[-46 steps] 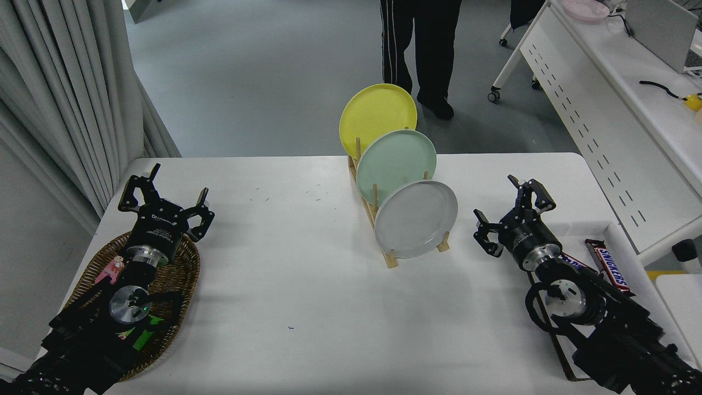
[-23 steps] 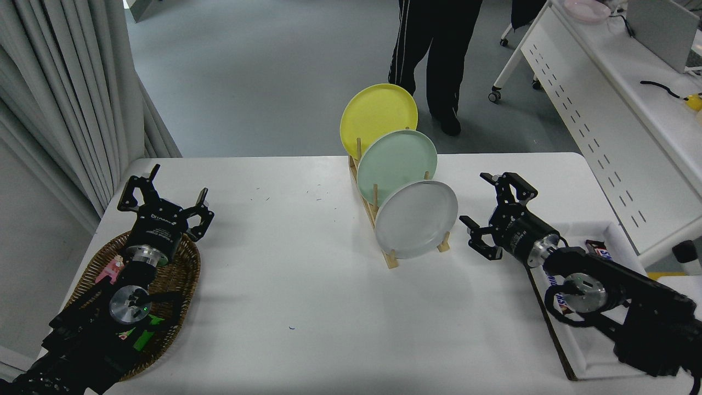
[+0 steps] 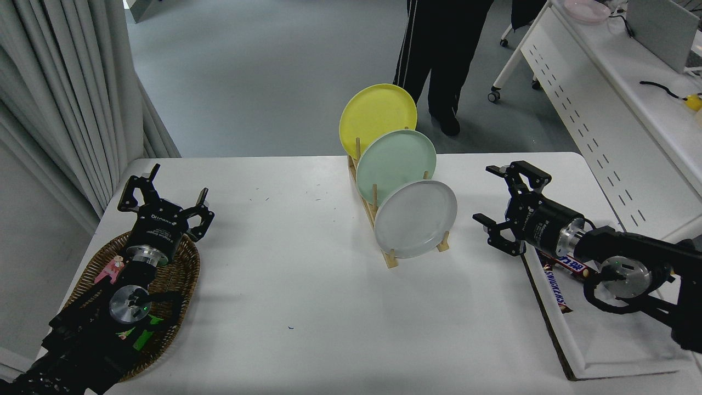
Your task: Place the plate on the table
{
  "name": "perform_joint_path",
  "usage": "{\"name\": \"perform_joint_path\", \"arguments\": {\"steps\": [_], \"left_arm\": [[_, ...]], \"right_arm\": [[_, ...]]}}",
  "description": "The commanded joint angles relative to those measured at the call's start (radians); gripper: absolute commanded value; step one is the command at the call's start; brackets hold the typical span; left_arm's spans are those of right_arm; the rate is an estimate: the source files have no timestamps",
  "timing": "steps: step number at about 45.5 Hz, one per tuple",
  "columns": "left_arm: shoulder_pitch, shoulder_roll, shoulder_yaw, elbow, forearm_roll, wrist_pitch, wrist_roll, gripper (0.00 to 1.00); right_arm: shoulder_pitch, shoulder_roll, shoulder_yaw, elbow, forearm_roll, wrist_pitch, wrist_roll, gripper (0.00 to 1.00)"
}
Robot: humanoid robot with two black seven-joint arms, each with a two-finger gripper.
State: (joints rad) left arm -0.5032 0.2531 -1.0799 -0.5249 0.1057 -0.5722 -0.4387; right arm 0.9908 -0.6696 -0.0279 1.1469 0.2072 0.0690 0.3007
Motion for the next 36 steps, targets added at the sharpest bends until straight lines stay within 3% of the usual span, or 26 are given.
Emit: {"name": "perform_joint_path", "arguments": {"steps": [1, 11, 23, 36], "left_arm": [[0.0, 0.0, 0.0, 0.0, 0.0, 0.0, 0.0, 1.0], [0.0, 0.0, 0.0, 0.0, 0.0, 0.0, 0.0, 1.0], [0.0, 0.0, 0.0, 0.0, 0.0, 0.0, 0.0, 1.0], [0.0, 0.0, 0.0, 0.0, -0.001, 0.0, 0.0, 1.0]], "right_arm": [[0.134, 0.031, -0.119, 0.105, 0.153, -0.267, -0.005, 1.0], [0.19, 0.13, -0.147, 0.105, 0.228, -0.29, -0.032, 1.0], [0.177, 0.231, -0.118, 0.083, 0.242, -0.339, -0.245, 1.0], [0.184, 0.266, -0.064, 0.057, 0.155, -0.387, -0.255, 1.0]]}}
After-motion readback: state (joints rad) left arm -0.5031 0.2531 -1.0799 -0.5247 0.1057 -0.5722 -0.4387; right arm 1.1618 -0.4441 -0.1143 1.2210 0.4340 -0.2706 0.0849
